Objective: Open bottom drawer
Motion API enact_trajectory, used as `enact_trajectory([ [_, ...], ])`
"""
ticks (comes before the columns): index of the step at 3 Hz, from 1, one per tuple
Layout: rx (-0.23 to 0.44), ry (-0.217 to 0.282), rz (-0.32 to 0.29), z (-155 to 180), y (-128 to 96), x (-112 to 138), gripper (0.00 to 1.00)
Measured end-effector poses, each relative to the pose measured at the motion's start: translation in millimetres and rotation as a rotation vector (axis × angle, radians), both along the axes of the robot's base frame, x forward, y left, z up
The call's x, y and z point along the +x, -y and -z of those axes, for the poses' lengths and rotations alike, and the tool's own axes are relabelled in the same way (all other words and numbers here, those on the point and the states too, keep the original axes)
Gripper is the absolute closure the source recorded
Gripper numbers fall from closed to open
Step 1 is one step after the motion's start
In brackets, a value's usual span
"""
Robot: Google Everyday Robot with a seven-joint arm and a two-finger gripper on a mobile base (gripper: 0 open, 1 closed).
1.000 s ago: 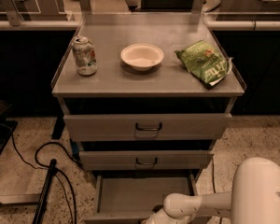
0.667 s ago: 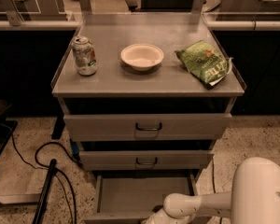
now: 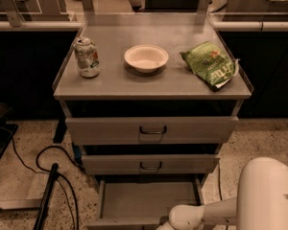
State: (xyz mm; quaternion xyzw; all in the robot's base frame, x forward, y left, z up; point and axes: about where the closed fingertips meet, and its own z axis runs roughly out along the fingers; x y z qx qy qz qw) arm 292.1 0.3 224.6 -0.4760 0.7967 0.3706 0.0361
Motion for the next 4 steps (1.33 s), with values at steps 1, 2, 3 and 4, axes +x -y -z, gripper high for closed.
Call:
enact_trajectory([
  [1, 0.013, 0.026, 0.011, -1, -1, 4, 0.00],
  [2, 0.019, 0.096, 0.029, -12, -1, 17, 0.00],
  [3, 0.008, 0.137, 0.041, -12, -1, 28, 0.00],
  [4, 0.004, 0.136, 0.038, -9, -1, 28, 0.00],
])
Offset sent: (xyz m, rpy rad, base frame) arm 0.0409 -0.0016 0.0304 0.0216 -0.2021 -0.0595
